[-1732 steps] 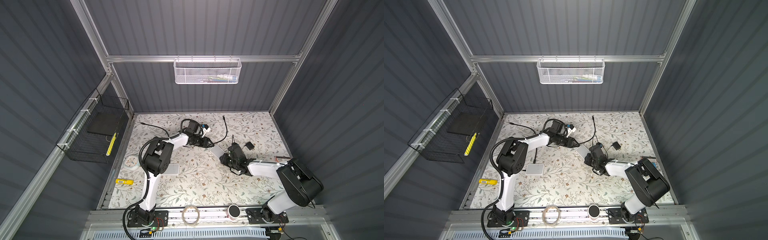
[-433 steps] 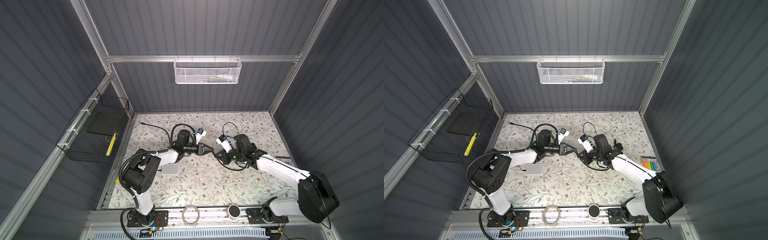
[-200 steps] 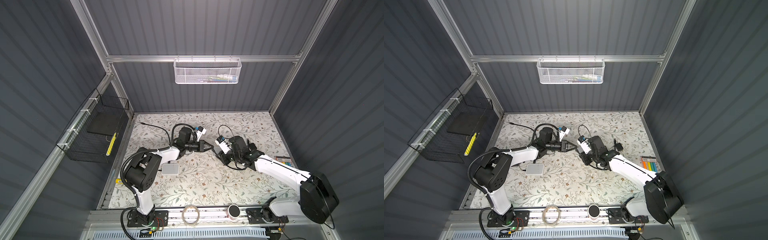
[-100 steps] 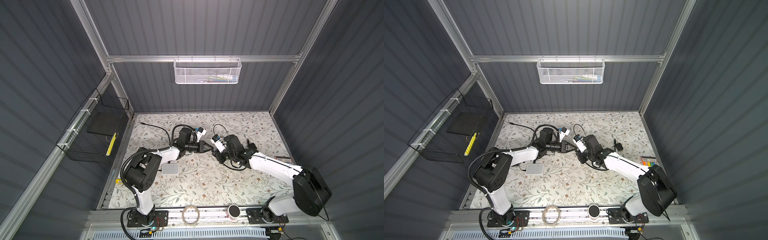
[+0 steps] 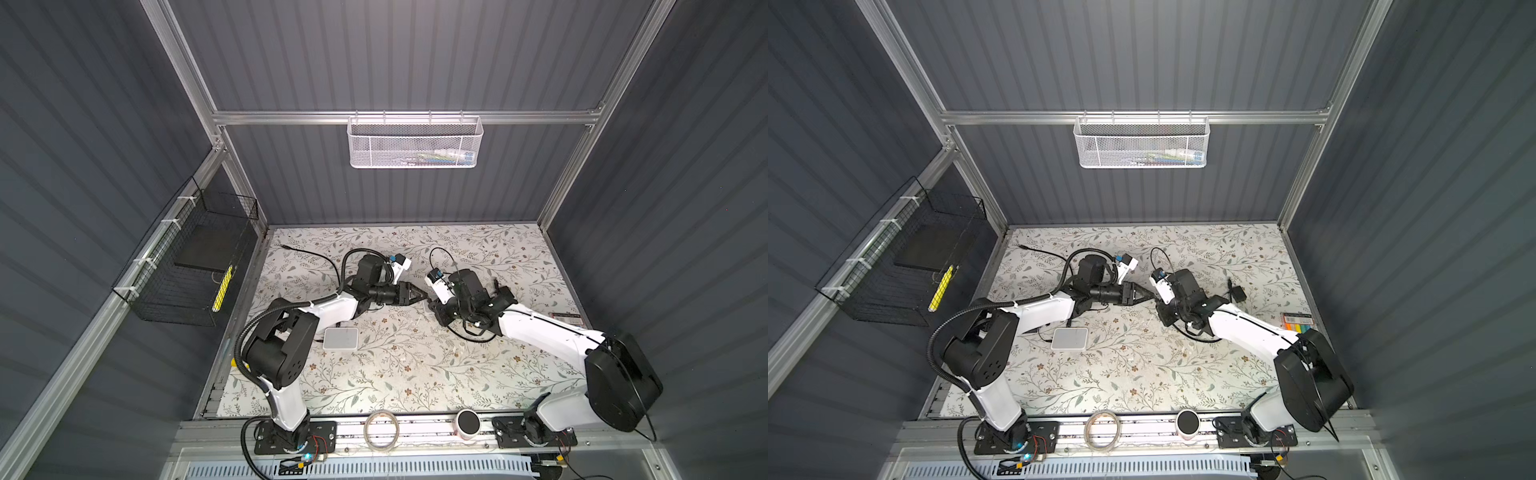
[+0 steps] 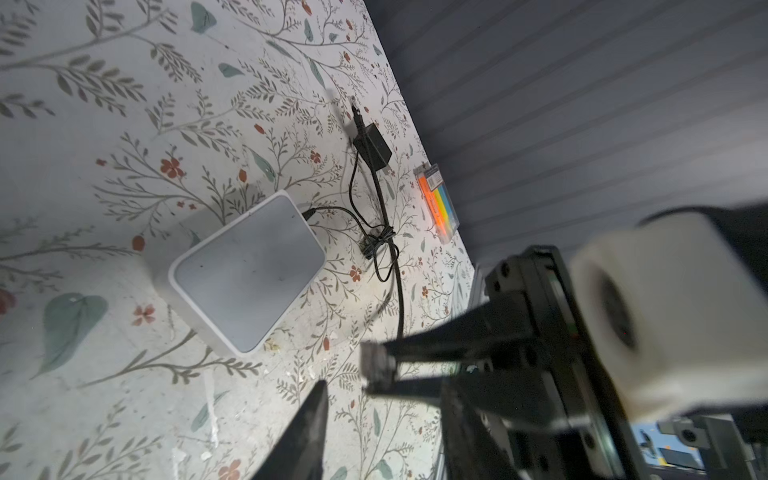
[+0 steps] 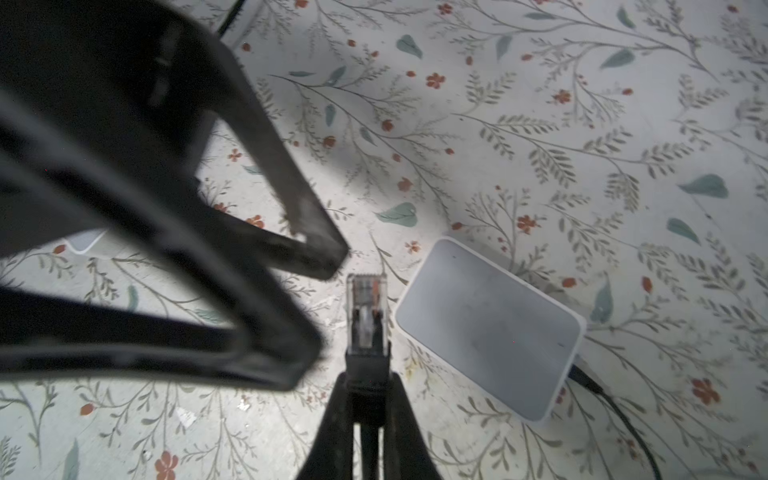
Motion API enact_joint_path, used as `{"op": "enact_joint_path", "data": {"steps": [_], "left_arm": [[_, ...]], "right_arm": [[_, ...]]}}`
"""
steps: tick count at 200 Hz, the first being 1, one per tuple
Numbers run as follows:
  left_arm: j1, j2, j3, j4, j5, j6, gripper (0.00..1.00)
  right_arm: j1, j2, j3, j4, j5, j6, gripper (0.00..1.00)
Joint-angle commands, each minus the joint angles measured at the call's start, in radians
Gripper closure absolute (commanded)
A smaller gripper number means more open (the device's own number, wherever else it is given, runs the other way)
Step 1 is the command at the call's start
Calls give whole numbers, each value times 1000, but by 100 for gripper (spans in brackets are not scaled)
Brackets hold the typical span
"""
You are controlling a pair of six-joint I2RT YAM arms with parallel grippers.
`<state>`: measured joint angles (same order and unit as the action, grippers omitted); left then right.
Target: Insert the plug into the switch port
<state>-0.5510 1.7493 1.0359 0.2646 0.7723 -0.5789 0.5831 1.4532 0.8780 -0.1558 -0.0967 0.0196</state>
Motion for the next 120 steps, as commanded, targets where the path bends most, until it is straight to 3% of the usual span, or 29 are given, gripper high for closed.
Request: {"op": "enact_joint_path", "data": {"steps": [1, 75, 120], "left_arm": [[39, -85, 43, -77, -71, 65, 50], [60, -76, 1, -52, -62, 35, 48], [61, -67, 7, -74, -63, 54, 49]], "right_arm": [[-60, 15, 25, -61, 63, 50, 100], [-204, 212, 208, -219, 156, 31, 100], [-254, 293, 254, -265, 127, 60, 100]]}}
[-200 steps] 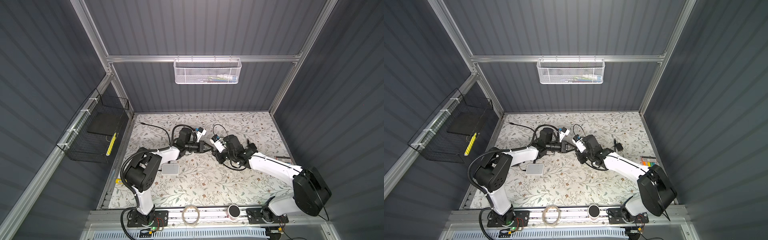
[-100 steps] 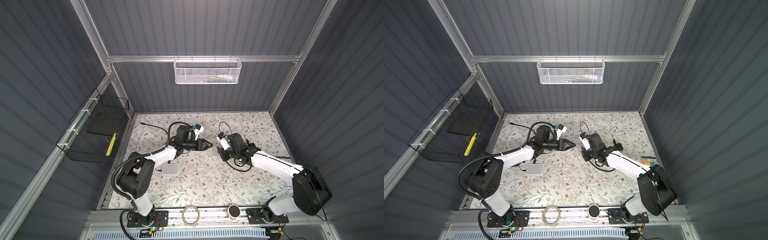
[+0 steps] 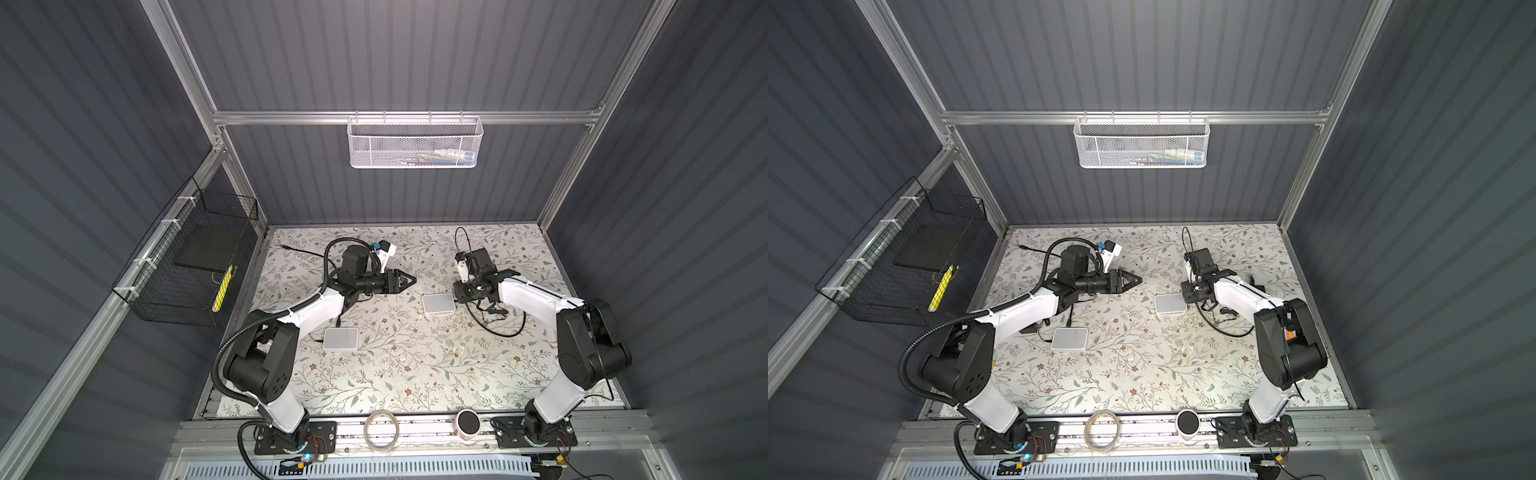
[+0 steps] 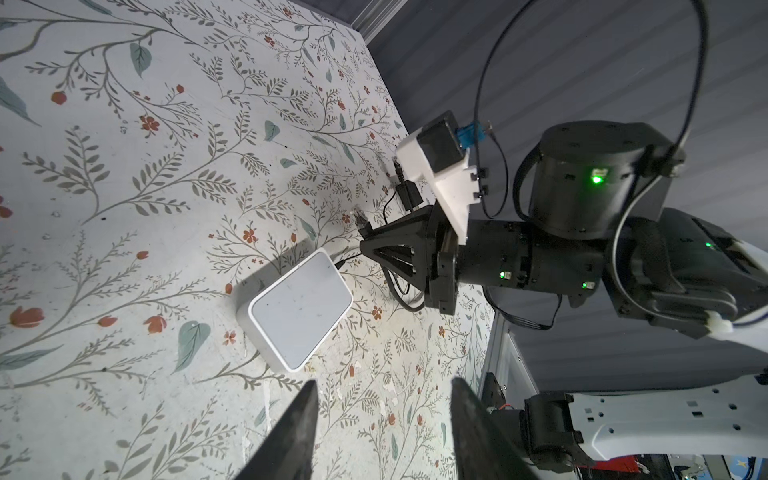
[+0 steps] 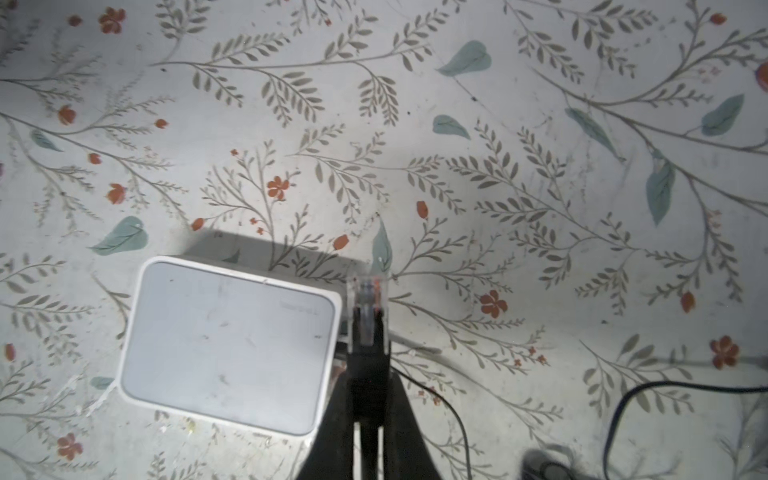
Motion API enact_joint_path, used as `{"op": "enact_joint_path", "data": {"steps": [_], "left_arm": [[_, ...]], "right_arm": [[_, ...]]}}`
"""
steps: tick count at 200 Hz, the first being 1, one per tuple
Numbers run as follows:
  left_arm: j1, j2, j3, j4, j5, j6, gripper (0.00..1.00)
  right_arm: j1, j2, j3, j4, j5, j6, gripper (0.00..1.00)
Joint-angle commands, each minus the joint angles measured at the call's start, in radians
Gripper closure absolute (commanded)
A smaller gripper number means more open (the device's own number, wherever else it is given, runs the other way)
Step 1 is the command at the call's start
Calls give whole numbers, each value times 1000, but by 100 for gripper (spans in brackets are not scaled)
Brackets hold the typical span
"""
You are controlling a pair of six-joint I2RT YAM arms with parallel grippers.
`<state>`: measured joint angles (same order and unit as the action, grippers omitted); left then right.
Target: Insert the plug into the switch port
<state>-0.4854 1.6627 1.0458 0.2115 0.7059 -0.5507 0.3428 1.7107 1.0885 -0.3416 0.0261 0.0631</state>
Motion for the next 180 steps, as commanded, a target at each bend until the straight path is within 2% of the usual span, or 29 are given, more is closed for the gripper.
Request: {"op": "enact_joint_path", "data": {"steps": [1, 74, 180], "left_arm": [[-4, 20, -3, -21, 4, 26, 49], [-3, 26, -21, -3, 7, 20, 48], [10, 38, -67, 43, 3, 8, 48]], "right_arm": [[-14, 38, 46, -84, 3, 16, 100], [-9, 181, 162, -205, -20, -6, 100], [74, 253, 260, -252, -84, 9, 100]]}}
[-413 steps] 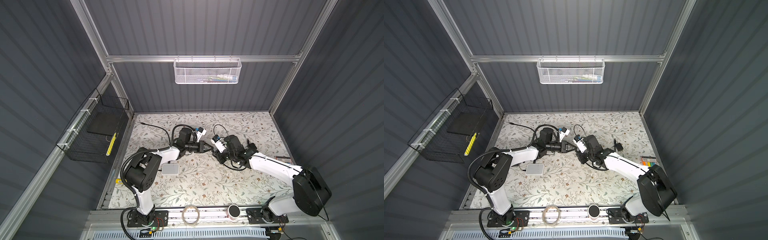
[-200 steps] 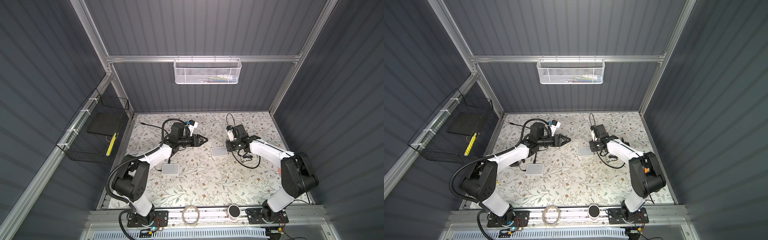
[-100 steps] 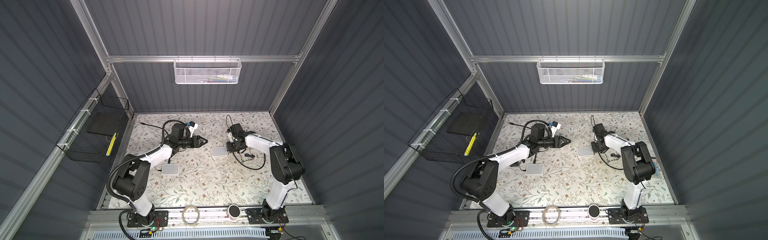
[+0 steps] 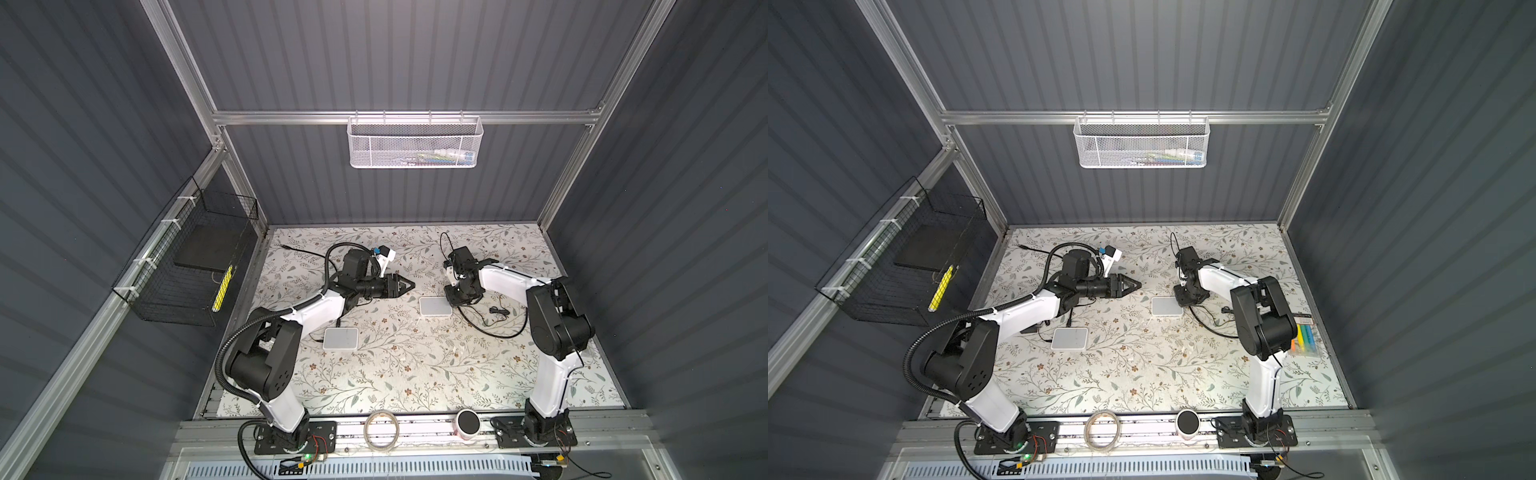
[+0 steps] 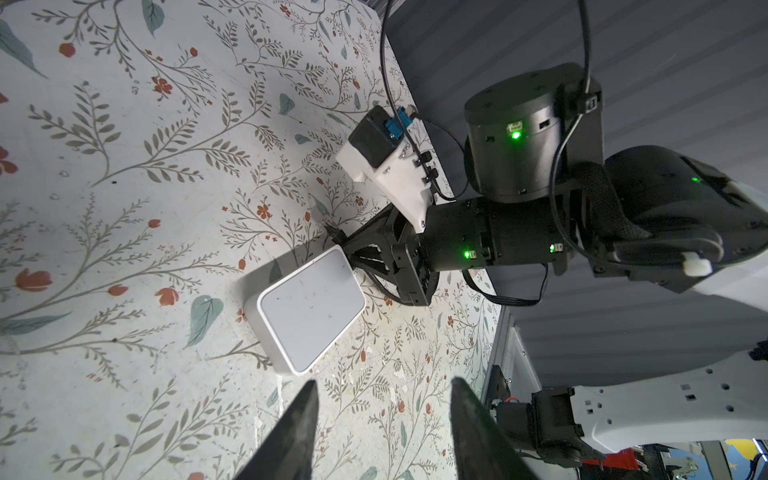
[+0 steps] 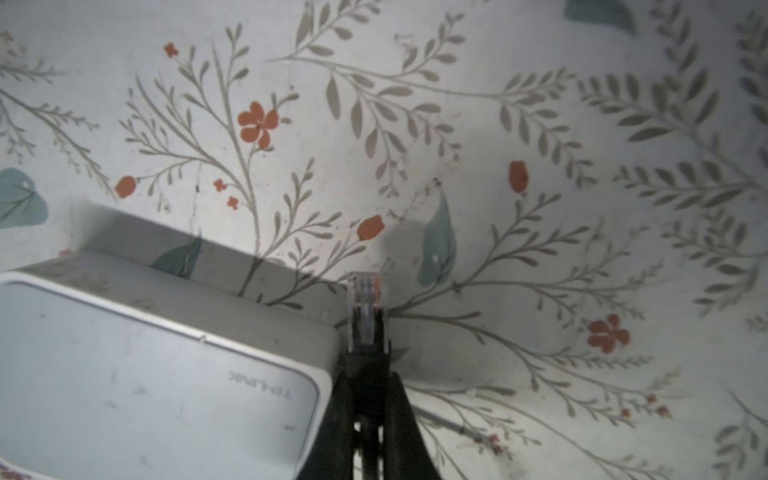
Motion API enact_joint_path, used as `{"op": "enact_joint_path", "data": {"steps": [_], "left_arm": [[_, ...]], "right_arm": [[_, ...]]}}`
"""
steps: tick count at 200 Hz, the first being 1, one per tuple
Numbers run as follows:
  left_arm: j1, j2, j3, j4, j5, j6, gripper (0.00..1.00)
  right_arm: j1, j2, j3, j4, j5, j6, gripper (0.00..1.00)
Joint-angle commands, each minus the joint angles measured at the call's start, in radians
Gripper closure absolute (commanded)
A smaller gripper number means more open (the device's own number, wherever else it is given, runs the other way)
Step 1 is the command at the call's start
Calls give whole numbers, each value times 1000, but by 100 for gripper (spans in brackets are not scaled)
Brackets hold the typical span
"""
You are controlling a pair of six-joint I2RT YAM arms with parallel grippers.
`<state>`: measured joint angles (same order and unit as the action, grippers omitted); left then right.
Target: Insert the plug into the switch port
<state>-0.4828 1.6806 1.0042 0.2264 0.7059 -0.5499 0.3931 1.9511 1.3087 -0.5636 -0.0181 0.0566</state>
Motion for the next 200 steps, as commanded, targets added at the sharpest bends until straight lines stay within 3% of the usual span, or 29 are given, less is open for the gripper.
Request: {"op": "enact_joint_path", "data": {"steps": [1, 68, 102, 133, 167, 200], "left_arm": [[7, 20, -26, 29, 3, 7, 48], [26, 32, -59, 43, 3, 4, 48], [29, 46, -59, 18, 0, 20, 49], [28, 88, -25, -10, -3, 39, 49], [19, 152, 45, -60, -26, 74, 49], [6, 212, 113, -92, -34, 95, 50]], "right_arm": [[24, 13, 41, -30, -41, 17, 100], [79, 48, 143, 1, -196, 18, 100], [63, -4, 151, -69, -122, -59, 100], [61, -138, 64, -123, -141, -153, 100], [88, -259, -117, -130, -170, -160, 100], [102, -286, -232, -103, -209, -130, 100]]}}
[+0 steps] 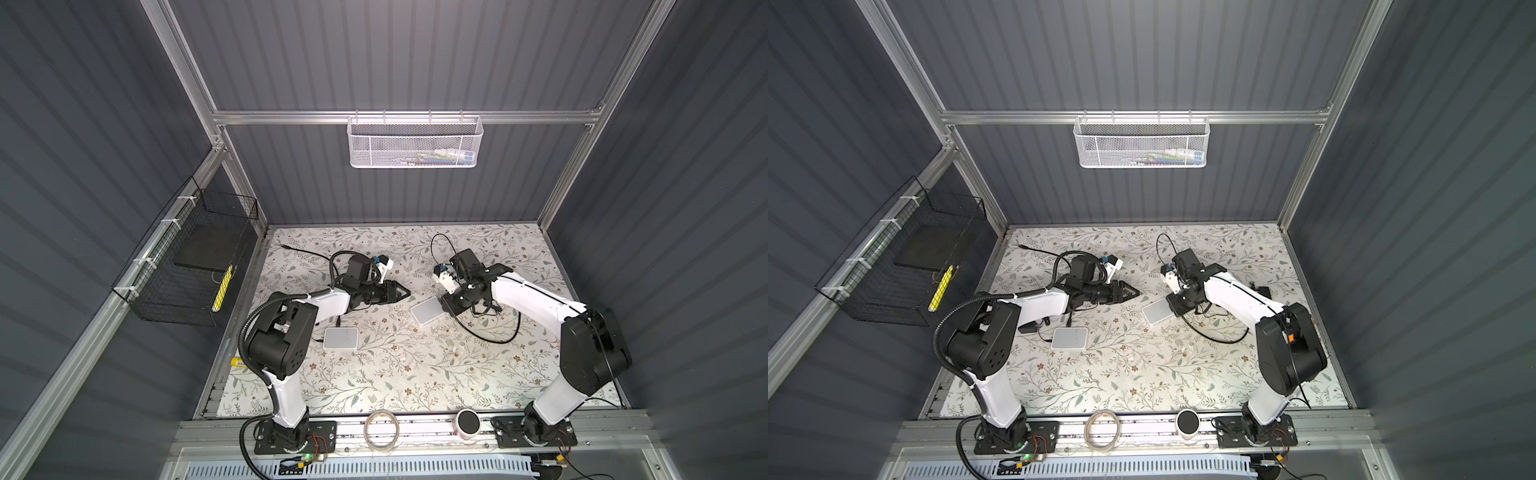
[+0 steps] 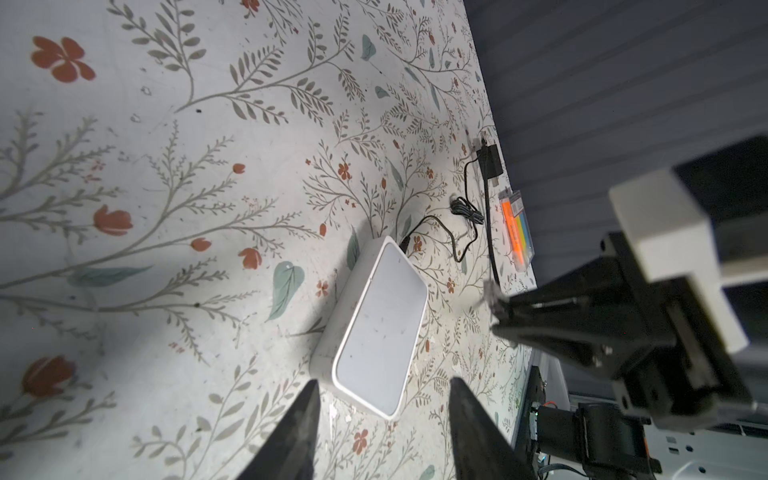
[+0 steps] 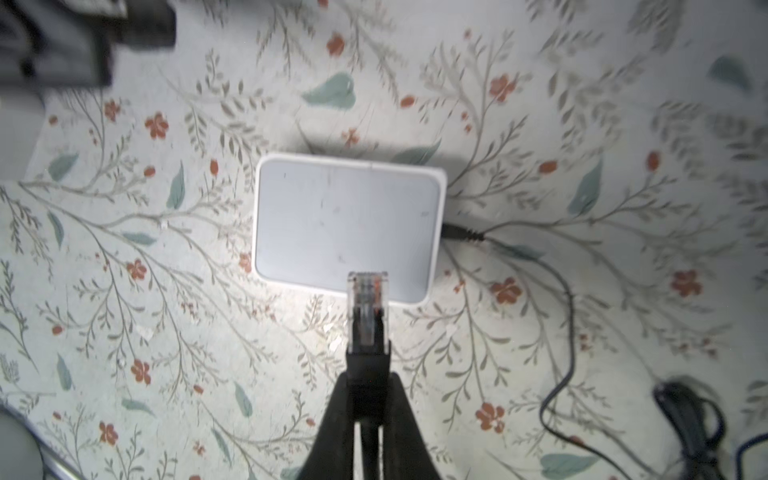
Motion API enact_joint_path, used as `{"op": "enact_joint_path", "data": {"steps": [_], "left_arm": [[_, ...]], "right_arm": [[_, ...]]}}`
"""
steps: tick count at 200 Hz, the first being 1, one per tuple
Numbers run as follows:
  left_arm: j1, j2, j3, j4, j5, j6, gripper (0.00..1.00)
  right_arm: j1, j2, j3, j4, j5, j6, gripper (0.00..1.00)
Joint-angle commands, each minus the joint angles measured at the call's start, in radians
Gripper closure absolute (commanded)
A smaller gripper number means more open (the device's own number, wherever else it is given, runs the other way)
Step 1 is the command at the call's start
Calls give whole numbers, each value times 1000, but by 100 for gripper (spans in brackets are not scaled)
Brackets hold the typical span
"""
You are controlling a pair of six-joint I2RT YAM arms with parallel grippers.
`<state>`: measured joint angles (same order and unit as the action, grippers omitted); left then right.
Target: Insert the plug into the switch port
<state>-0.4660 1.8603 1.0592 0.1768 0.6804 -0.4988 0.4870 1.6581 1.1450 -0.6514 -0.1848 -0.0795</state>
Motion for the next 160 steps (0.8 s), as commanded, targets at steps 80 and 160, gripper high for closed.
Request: {"op": "enact_joint_path", "data": {"steps": [80, 160], "left_arm": [[-39, 113, 115, -28, -1, 31, 51], [-52, 169, 150, -11, 18, 23, 52]], "right_arm": [[34, 26, -114, 44, -11, 55, 100], [61, 61, -109, 31, 83, 88, 100]]}}
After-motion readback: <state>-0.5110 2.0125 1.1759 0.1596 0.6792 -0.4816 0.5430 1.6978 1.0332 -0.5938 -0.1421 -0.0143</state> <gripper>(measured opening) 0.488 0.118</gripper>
